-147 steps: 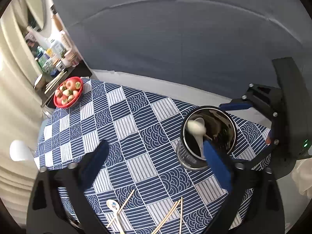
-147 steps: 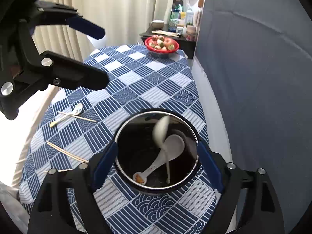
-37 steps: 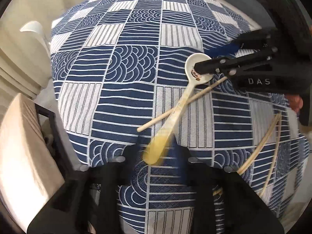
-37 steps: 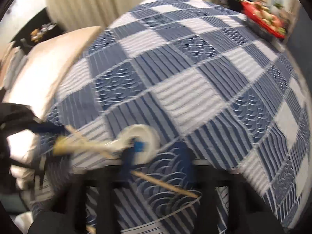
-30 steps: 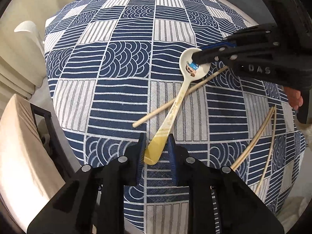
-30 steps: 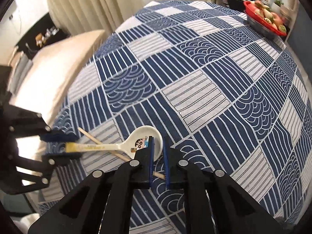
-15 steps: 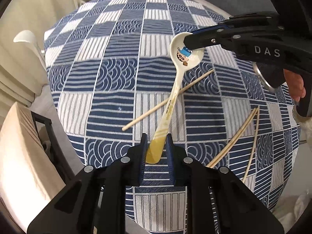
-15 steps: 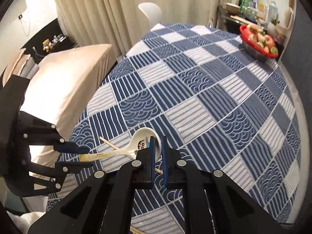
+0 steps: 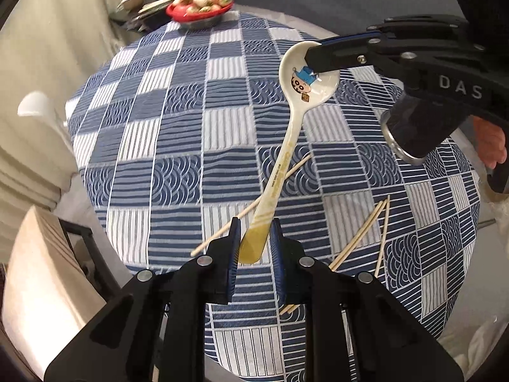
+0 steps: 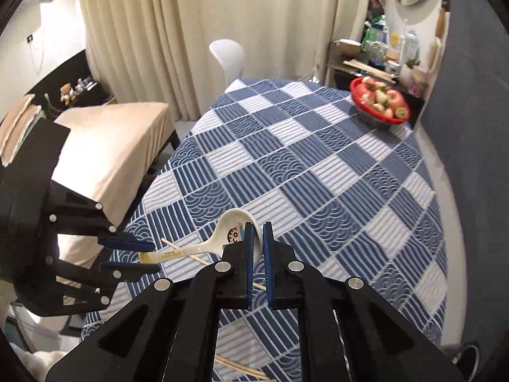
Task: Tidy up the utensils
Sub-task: 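Lift the yellow-handled spoon with both tools toward the black holder, then lower the spoon handle into the holder with the left tool while the right tool holds the bowl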
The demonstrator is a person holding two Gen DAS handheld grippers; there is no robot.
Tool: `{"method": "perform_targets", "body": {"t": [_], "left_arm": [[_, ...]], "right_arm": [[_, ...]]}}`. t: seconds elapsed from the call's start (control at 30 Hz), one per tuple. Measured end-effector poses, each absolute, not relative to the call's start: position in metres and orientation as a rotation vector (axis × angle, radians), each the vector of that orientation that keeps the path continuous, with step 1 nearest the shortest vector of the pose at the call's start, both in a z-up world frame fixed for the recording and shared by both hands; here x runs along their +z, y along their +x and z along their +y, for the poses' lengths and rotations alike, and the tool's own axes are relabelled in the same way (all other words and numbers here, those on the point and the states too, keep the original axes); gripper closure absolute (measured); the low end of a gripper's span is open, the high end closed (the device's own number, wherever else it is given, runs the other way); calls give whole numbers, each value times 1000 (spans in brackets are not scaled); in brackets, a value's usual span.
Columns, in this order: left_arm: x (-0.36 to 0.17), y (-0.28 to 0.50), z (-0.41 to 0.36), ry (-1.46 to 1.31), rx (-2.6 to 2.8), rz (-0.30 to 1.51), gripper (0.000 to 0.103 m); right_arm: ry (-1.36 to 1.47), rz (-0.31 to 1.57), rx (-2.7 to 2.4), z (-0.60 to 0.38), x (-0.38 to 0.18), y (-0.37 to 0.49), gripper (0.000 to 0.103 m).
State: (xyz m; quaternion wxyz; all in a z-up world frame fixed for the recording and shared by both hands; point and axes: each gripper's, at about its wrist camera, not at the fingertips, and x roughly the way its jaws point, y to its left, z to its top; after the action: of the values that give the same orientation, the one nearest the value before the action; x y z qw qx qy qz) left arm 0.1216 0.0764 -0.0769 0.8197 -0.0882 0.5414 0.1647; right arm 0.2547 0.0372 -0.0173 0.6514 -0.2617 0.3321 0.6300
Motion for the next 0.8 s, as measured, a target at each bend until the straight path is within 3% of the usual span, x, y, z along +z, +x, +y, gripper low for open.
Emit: {"method": "perform_targets", "body": {"t": [0.8], "left_arm": [[6, 235, -1, 15, 128, 1014, 84]], "right_arm": [[-562, 567, 1144, -83, 84, 330, 98]]}}
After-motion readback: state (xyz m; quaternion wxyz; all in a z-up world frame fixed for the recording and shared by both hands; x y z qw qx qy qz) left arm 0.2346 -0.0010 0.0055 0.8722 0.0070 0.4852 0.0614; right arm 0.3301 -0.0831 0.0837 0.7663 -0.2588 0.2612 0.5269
